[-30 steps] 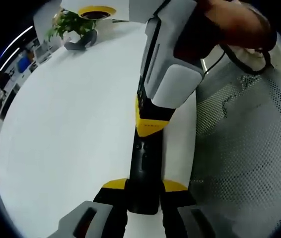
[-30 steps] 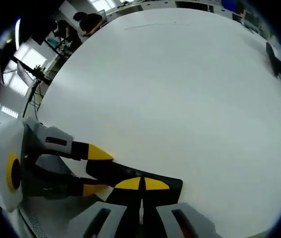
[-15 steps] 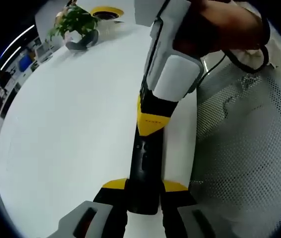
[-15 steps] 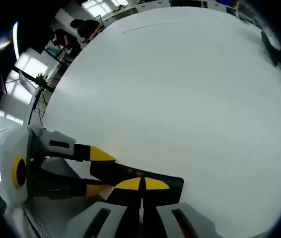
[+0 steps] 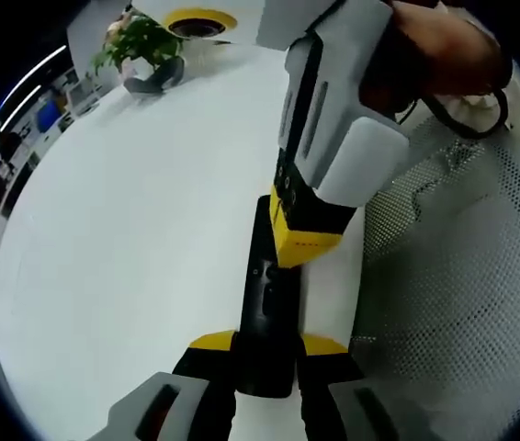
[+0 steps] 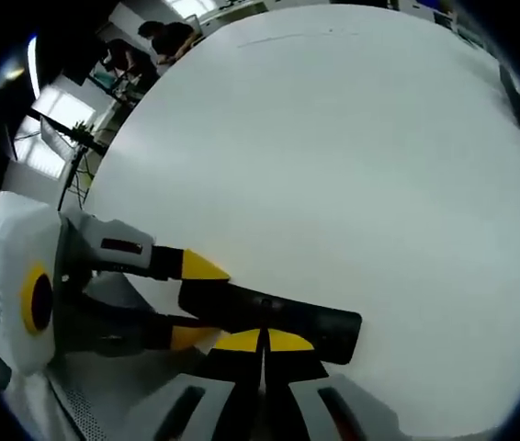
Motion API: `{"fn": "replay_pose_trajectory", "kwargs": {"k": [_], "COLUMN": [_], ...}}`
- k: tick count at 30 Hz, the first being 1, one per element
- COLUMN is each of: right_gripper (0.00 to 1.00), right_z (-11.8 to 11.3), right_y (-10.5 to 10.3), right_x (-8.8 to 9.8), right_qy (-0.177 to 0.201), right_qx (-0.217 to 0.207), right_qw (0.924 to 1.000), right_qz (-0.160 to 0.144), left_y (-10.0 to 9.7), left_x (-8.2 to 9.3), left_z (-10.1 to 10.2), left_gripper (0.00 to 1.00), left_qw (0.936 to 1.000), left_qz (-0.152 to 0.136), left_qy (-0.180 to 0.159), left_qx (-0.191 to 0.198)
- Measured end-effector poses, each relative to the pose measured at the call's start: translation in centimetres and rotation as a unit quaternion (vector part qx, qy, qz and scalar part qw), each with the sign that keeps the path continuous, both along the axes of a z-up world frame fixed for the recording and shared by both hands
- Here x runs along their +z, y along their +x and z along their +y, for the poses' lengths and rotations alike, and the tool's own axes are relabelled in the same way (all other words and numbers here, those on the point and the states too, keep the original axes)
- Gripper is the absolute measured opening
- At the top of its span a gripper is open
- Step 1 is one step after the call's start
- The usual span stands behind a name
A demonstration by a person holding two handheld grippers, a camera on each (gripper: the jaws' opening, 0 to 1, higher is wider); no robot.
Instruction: Press the specified remote control buttons in sequence, fully releasing each button before pressing the next.
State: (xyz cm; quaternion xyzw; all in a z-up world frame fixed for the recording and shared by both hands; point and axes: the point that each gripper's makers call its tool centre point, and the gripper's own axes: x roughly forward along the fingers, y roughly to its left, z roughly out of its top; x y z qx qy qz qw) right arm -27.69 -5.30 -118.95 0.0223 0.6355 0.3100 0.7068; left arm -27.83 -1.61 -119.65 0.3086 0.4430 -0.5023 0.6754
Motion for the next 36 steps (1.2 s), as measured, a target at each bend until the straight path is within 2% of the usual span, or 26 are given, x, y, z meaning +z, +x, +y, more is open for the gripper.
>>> {"fn": "replay_pose_trajectory", "kwargs": {"k": [10, 13, 17, 20, 30, 36], "right_gripper": [0.0, 0.0, 0.0, 0.0, 0.0, 0.0], "right_z": [-0.5, -0.6, -0.8, -0.8, -0.6, -0.5], "right_y": [0.6, 0.8, 1.2, 1.2, 1.2, 1.2], "right_x": [0.0, 0.1, 0.1, 0.1, 0.1, -0.1], "right_qy": [0.002, 0.003, -0.005, -0.005, -0.016, -0.039], "right_qx": [-0.016, -0.023, -0.02, -0.026, -0.014, 0.007], "right_qw": [0.9998, 0.9997, 0.9996, 0.9996, 0.9996, 0.999], "right_qz": [-0.01, -0.004, -0.018, -0.011, -0.019, -0.022], "left_y": [0.0, 0.1, 0.0, 0.0, 0.0, -0.1], "left_x": [0.0, 0.0, 0.0, 0.0, 0.0, -0.1], "left_z": [0.0, 0.0, 0.0, 0.0, 0.0, 0.0], "left_gripper": [0.24, 0.24, 0.24, 0.24, 0.24, 0.24], "left_qw": [1.0, 1.0, 1.0, 1.0, 1.0, 1.0], "left_qz": [-0.002, -0.001, -0.001, -0.001, -0.002, -0.002], "left_qy": [-0.007, -0.007, -0.005, -0.005, -0.003, -0.002], "left_qx": [-0.002, -0.001, -0.001, -0.001, -0.003, -0.007]}}
